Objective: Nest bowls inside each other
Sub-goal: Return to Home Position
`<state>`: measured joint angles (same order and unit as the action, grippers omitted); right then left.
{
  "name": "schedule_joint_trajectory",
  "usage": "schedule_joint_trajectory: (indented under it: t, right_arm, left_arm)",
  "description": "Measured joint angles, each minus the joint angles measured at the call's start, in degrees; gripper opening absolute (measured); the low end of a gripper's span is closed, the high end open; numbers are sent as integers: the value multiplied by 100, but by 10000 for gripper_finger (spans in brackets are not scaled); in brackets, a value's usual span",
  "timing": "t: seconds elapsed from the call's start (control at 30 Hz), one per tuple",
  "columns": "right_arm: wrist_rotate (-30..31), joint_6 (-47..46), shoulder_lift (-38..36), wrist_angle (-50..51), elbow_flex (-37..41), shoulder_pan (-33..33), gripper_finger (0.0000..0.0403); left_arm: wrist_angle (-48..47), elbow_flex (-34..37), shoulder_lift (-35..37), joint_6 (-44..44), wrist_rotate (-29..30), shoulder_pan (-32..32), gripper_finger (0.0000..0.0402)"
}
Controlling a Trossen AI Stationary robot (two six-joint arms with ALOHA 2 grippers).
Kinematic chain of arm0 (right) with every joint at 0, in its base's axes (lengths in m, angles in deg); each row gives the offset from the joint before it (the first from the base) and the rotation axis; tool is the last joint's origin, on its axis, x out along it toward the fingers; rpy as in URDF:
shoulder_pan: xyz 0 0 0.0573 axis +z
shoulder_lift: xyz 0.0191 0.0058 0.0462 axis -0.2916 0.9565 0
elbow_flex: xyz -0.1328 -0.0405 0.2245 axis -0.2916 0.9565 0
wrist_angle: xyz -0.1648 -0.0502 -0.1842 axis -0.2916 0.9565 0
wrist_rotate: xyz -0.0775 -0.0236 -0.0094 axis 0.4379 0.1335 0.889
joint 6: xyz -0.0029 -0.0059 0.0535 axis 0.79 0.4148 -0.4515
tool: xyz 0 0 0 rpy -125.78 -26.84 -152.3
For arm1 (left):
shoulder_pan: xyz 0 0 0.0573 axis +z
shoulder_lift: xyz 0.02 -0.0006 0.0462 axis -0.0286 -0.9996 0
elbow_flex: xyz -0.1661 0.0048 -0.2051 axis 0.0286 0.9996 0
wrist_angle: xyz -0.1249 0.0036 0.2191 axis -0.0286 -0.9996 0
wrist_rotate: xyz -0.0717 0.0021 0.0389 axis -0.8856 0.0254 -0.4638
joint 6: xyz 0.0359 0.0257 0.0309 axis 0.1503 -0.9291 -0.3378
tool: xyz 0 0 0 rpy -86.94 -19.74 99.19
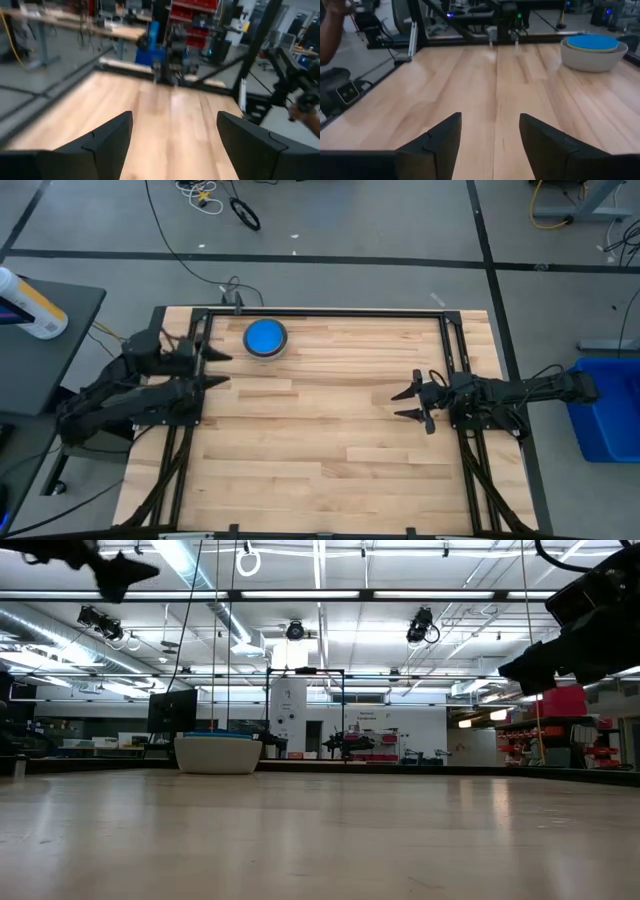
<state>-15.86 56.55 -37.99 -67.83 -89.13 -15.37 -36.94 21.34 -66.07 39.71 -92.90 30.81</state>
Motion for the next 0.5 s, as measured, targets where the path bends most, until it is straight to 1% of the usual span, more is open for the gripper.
schedule_joint_trajectory:
  t: [0.1,0.17,0.27,0.37,0.43,0.5]
  right_arm:
    - [-42,0,0,-116,-1,0,204]
    - [-66,-9,0,-143,0,0,201]
    - [-382,-17,1,-196,-2,0,197]
    - [-760,-20,0,-250,-1,1,194]
    - [-932,-15,0,-299,-2,2,192]
    - [-1003,-10,0,-358,0,2,191]
  left_arm:
    - [-578,197,495,278,353,-471,300]
    - [-517,485,791,580,380,-735,300]
    - [204,885,1065,1073,387,-1066,300]
    - [894,1336,1160,1495,586,-1352,300]
    - [1431,1626,1126,1645,774,-1546,300]
    - [1749,1876,1045,1600,981,-1740,300]
